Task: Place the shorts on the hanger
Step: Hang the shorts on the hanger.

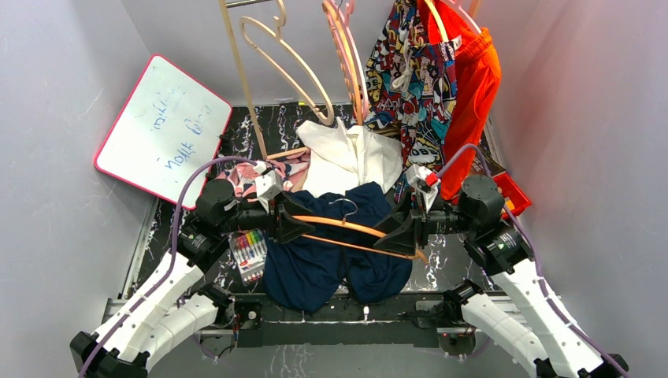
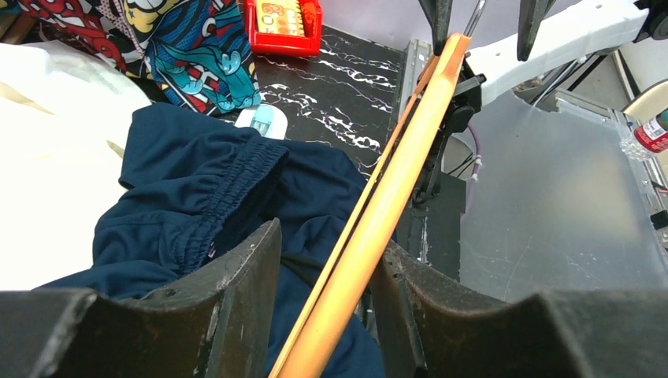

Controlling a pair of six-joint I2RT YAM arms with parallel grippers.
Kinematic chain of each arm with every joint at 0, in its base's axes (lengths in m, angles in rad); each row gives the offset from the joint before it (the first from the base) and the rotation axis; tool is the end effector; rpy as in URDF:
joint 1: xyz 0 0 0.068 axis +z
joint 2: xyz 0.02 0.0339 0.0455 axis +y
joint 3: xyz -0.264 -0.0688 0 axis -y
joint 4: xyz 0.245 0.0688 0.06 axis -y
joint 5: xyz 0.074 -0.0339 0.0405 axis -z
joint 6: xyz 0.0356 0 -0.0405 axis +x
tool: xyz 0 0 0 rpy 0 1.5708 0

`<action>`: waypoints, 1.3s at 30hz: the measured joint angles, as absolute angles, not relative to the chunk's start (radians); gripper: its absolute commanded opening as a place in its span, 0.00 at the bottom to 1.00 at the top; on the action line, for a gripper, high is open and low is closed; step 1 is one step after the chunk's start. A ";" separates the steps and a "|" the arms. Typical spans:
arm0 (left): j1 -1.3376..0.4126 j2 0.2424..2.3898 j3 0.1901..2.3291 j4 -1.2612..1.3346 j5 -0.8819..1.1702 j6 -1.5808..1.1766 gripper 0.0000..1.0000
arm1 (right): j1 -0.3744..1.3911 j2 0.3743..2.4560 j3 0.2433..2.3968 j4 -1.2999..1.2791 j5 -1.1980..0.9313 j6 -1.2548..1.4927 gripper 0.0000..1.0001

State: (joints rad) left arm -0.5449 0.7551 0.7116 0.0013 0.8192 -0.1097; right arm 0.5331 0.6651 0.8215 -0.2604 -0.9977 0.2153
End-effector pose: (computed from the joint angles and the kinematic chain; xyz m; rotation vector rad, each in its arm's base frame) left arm 0.1348 -0.1121 0.3396 0.9927 1.4144 -1.1475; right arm 0.1034 0.0958 0.3642 -1.0527 1.4894 1.3695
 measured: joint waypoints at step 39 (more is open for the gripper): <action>-0.545 0.763 0.700 0.186 0.804 -0.291 0.00 | 0.804 0.885 0.905 -0.049 -0.690 0.191 0.42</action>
